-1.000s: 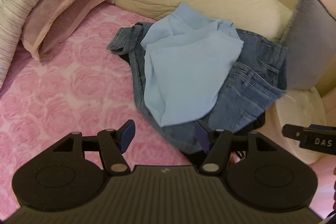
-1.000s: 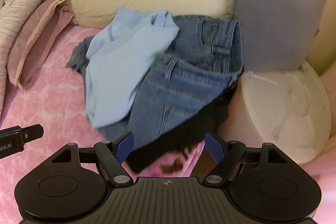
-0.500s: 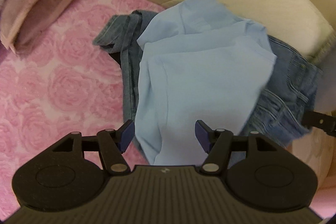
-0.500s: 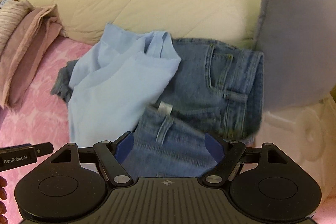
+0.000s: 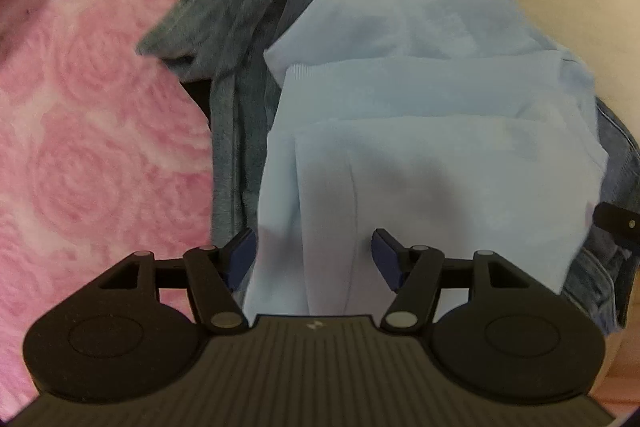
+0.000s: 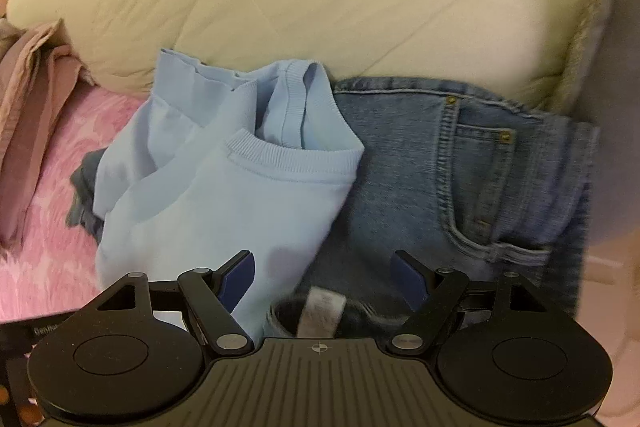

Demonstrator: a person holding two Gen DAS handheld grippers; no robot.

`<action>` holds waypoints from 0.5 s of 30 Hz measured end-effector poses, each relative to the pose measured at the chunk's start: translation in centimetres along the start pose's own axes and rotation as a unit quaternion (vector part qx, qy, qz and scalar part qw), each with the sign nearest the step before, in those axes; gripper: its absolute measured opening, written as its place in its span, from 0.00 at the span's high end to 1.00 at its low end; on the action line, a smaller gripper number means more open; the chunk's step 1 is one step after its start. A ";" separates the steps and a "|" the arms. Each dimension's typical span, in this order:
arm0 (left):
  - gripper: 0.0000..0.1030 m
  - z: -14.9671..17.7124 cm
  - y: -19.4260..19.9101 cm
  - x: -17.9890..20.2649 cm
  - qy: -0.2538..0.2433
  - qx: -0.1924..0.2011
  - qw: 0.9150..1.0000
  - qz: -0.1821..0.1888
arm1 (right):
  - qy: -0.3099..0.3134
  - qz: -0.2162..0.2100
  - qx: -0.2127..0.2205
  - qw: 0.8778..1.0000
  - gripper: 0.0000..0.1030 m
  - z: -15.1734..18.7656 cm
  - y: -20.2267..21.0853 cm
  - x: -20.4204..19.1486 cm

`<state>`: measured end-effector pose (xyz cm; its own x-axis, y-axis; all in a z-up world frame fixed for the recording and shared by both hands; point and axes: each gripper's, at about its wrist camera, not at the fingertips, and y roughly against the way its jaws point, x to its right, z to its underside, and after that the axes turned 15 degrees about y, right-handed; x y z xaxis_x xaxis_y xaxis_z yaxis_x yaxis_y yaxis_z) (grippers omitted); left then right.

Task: Fold clothes
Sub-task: 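Lower both grippers onto the light blue sweatshirt and close them on it, then lift the sweatshirt off the jeans with both grippers and lay it on the bed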

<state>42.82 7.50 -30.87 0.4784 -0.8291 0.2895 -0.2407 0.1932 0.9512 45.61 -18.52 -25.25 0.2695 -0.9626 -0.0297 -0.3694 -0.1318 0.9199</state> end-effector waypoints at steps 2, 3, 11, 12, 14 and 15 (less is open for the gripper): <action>0.42 0.0 -0.6 -0.5 0.024 -0.003 1.000 0.020 | -0.017 -0.006 -0.002 1.000 0.24 -0.3 -1.4 0.3; 0.46 -0.1 -0.9 -0.7 0.036 -0.004 0.999 0.030 | -0.024 -0.013 -0.002 1.000 0.24 -0.3 -1.8 0.5; 0.94 0.8 1.1 -2.2 0.042 0.001 0.994 0.098 | 0.004 -0.050 0.048 0.998 0.92 -0.3 0.4 -1.1; 0.94 1.0 1.9 -2.6 0.046 0.005 0.993 0.109 | 0.014 -0.050 0.059 0.997 0.92 -0.3 1.2 -1.6; 0.94 1.3 3.8 -2.8 0.051 0.023 0.990 0.130 | 0.040 -0.057 0.084 0.994 0.93 -0.2 3.5 -2.8; 0.95 1.4 5.0 -3.0 0.053 0.033 0.988 0.139 | 0.051 -0.060 0.094 0.992 0.93 -0.2 4.7 -3.4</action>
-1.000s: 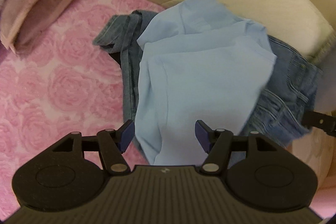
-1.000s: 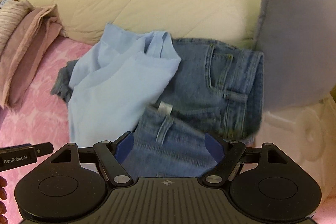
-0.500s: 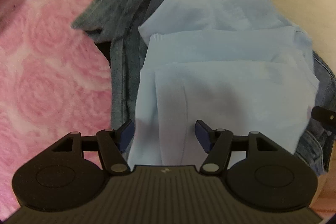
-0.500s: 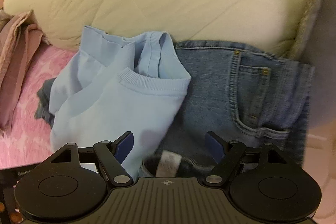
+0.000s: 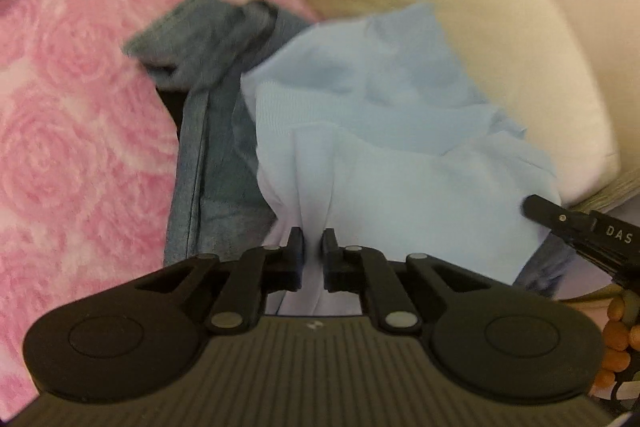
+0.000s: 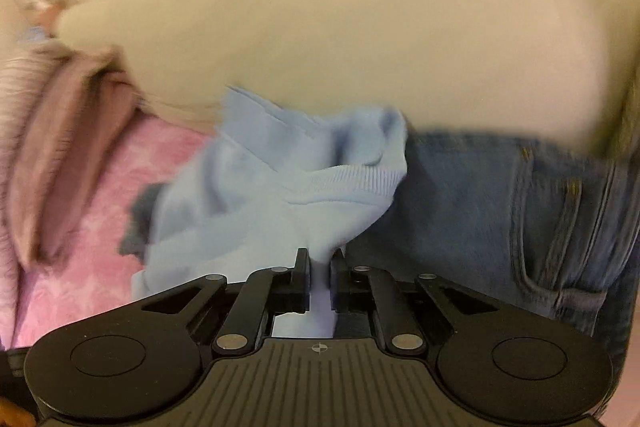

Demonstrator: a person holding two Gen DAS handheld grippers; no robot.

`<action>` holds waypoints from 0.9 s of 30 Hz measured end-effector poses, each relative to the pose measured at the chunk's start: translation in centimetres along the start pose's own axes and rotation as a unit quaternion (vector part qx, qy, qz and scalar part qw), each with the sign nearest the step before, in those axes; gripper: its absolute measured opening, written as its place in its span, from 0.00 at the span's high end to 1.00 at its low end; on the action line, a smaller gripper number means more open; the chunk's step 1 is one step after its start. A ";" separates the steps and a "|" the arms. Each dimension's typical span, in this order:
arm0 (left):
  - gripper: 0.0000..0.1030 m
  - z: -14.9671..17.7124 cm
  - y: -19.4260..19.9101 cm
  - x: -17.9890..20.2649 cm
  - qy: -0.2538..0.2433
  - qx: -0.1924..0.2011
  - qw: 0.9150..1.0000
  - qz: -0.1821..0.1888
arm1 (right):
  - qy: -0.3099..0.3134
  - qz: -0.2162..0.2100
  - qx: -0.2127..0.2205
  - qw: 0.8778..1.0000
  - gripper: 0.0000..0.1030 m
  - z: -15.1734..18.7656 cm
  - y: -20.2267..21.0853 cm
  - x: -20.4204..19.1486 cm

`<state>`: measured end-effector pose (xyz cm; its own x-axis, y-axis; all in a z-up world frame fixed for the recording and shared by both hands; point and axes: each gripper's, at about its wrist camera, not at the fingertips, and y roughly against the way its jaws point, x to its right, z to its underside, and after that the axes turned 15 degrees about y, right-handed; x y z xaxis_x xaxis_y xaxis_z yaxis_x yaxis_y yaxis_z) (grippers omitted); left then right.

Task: Fold clothes
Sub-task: 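Lift the sweatshirt off the jeans with both grippers and lay it on the bed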

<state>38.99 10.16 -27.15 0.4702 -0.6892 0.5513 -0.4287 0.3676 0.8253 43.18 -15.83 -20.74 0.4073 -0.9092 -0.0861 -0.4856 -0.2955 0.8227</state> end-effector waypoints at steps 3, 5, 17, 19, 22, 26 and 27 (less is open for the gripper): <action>0.95 0.7 4.0 0.1 -0.001 0.037 0.999 0.025 | 0.029 -0.022 0.028 0.999 0.93 -0.3 3.1 -2.9; 0.95 1.4 6.9 0.0 -0.002 0.066 0.997 0.038 | 0.044 -0.039 0.048 0.997 0.93 -0.4 5.2 -5.0; 0.95 11.2 33.3 -7.4 0.044 0.318 0.944 0.077 | 0.228 -0.195 0.238 0.924 0.94 2.2 21.0 -22.8; 0.95 14.2 37.9 -9.6 0.060 0.356 0.930 0.066 | 0.259 -0.215 0.250 0.908 0.94 3.3 23.1 -26.3; 0.99 18.6 44.0 -12.7 0.082 0.402 0.911 0.047 | 0.262 -0.272 0.246 0.893 0.94 4.8 26.0 -31.1; 0.99 25.5 53.3 -15.8 0.095 0.492 0.866 0.013 | 0.273 -0.364 0.266 0.850 0.94 7.2 30.9 -37.8; 0.99 27.3 55.9 -16.6 0.099 0.517 0.850 0.006 | 0.277 -0.386 0.272 0.837 0.94 7.8 32.2 -39.6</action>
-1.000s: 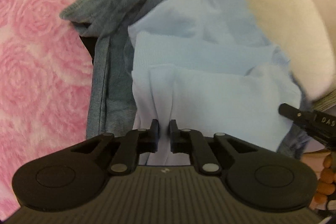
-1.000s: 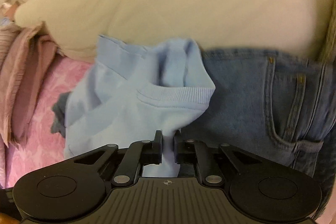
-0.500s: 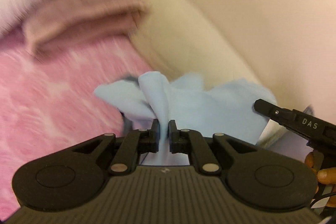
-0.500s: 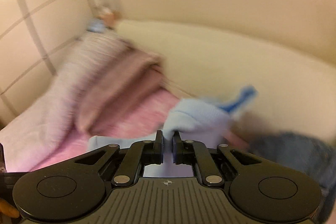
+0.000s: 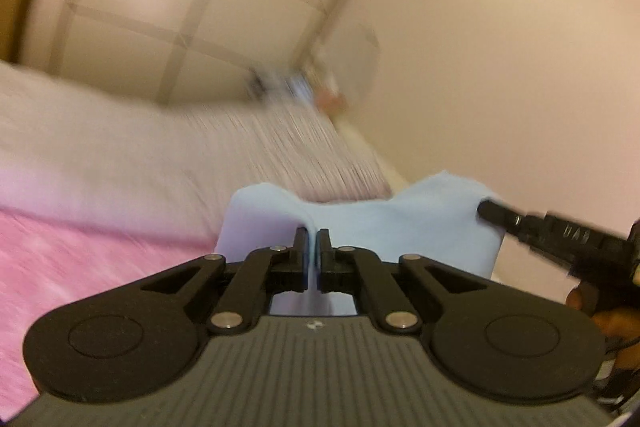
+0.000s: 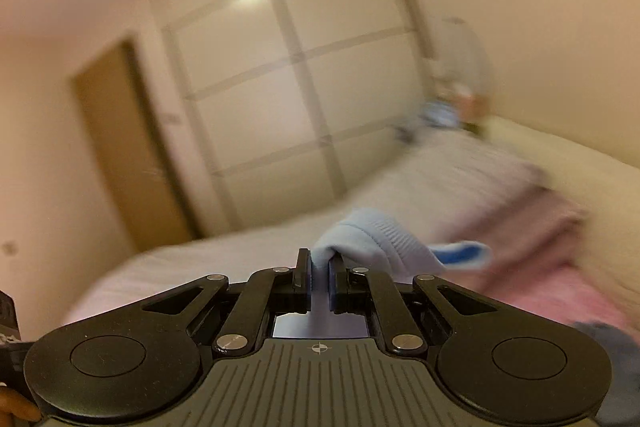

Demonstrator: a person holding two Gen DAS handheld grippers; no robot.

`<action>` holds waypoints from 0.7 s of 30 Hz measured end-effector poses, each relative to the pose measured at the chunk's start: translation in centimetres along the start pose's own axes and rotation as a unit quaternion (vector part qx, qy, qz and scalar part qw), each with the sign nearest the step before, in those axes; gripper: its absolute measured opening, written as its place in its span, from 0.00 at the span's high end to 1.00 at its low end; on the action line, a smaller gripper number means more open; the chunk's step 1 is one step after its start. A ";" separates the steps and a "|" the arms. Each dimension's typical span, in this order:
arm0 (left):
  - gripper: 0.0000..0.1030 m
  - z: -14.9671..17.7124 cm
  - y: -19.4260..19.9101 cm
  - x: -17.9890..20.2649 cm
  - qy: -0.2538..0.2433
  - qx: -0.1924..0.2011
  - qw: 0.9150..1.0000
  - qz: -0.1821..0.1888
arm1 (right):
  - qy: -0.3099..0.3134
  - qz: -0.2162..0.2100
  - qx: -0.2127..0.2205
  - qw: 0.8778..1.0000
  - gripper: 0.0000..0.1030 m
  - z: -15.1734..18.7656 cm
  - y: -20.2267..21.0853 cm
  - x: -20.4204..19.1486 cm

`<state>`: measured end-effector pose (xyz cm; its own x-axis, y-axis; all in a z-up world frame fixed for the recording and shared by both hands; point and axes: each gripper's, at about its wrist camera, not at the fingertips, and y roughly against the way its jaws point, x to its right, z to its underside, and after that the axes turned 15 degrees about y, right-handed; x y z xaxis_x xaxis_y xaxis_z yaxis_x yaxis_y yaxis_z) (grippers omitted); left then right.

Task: Fold clothes
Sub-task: 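Lift the sweatshirt off the jeans with both grippers and lay it on the bed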

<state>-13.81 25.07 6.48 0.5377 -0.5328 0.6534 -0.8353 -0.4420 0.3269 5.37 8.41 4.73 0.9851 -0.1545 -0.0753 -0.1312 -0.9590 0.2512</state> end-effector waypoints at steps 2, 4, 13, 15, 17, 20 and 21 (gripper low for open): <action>0.99 -2.9 5.2 -0.5 -0.012 0.052 0.998 -0.020 | 0.005 -0.052 0.026 0.998 0.94 -1.9 -1.3 -4.1; 1.00 -5.3 9.9 -0.5 -0.035 0.091 0.994 -0.045 | 0.018 -0.086 0.056 0.995 0.94 -3.5 -2.0 -8.0; 0.98 -6.5 19.5 0.3 -0.069 0.141 0.986 -0.061 | 0.047 -0.118 0.048 0.991 0.94 -5.7 -8.0 -15.0; 0.94 -5.3 17.4 -0.4 -0.053 0.093 0.991 -0.075 | 0.072 -0.080 -0.044 0.993 0.93 -3.8 -11.1 -14.9; 0.93 -3.5 14.4 -1.6 -0.031 0.026 0.993 -0.107 | 0.092 -0.032 -0.179 0.979 0.91 -0.4 -15.2 -14.1; 0.93 -0.1 10.2 -3.9 0.012 -0.062 0.980 -0.187 | 0.073 0.000 -0.330 0.941 0.86 6.0 -17.8 -12.5; 0.93 1.2 9.6 -4.6 0.020 -0.080 0.973 -0.217 | 0.063 -0.003 -0.343 0.937 0.81 7.8 -17.1 -12.0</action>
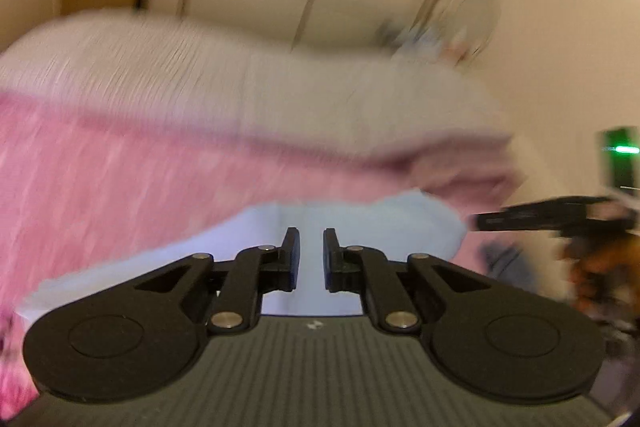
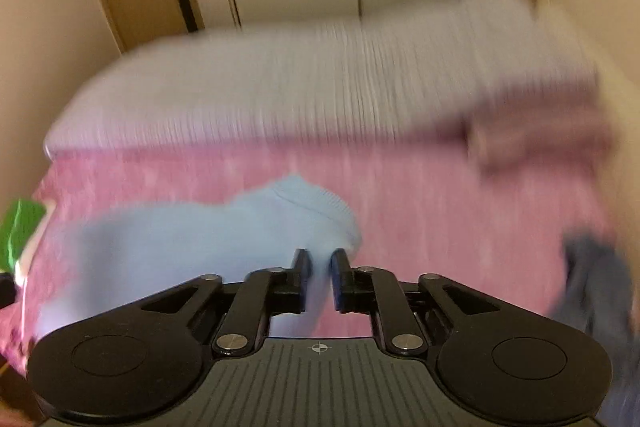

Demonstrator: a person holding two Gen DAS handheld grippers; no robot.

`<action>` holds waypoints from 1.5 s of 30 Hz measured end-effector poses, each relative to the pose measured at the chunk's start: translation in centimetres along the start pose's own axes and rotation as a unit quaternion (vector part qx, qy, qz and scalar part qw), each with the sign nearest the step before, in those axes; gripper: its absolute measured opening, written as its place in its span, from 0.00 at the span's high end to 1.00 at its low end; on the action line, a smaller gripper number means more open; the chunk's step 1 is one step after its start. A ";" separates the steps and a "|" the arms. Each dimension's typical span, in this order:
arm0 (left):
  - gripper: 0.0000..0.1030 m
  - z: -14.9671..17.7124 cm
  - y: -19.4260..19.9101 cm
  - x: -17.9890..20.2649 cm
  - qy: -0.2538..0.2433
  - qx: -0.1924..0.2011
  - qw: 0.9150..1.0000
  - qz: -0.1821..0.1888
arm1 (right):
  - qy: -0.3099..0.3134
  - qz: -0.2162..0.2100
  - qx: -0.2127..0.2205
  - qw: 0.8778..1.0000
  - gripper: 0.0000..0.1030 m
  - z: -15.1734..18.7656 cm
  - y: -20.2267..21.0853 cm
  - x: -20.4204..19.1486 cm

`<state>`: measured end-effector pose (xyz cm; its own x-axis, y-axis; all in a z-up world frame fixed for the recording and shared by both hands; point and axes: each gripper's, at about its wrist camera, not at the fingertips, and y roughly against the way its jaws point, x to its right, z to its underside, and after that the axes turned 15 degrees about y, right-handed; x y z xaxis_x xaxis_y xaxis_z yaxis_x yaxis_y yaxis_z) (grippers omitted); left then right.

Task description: Fold clothes

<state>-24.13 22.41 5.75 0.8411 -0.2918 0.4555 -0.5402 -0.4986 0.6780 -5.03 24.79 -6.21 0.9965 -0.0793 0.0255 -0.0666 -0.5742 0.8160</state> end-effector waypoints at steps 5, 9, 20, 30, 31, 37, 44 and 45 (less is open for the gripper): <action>0.93 5.7 -2.0 -2.1 0.020 -0.077 0.993 -0.084 | 0.002 -0.017 -0.037 0.999 0.51 8.2 0.7 0.5; 0.88 9.9 -0.6 -4.1 0.014 -0.096 0.990 -0.105 | -0.002 -0.032 -0.051 0.998 0.51 15.3 5.5 0.0; 0.78 20.8 3.7 -4.5 -0.048 -0.128 0.978 -0.155 | 0.014 -0.039 -0.098 0.994 0.51 25.7 10.8 -4.6; 0.71 26.5 6.5 -3.5 -0.073 -0.127 0.974 -0.172 | 0.016 -0.044 -0.111 0.993 0.51 31.8 12.7 -6.6; 0.71 26.8 6.7 -3.3 -0.076 -0.129 0.974 -0.171 | 0.016 -0.044 -0.110 0.993 0.51 32.1 13.0 -6.6; 0.70 27.8 6.9 -2.1 -0.090 -0.129 0.974 -0.165 | 0.012 -0.040 -0.104 0.994 0.51 32.9 14.1 -6.2; 0.70 28.3 7.2 -2.0 -0.091 -0.130 0.973 -0.169 | 0.013 -0.043 -0.108 0.993 0.51 32.8 14.2 -6.6; 0.70 28.2 7.3 -2.2 -0.090 -0.130 0.973 -0.170 | 0.015 -0.043 -0.108 0.993 0.51 32.8 14.1 -6.7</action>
<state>-29.09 -3.61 -6.58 0.9511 -0.2962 0.0874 -0.2001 -0.3753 0.9050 -14.28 -9.49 -13.75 0.9993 -0.0117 -0.0364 0.0290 -0.3885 0.9210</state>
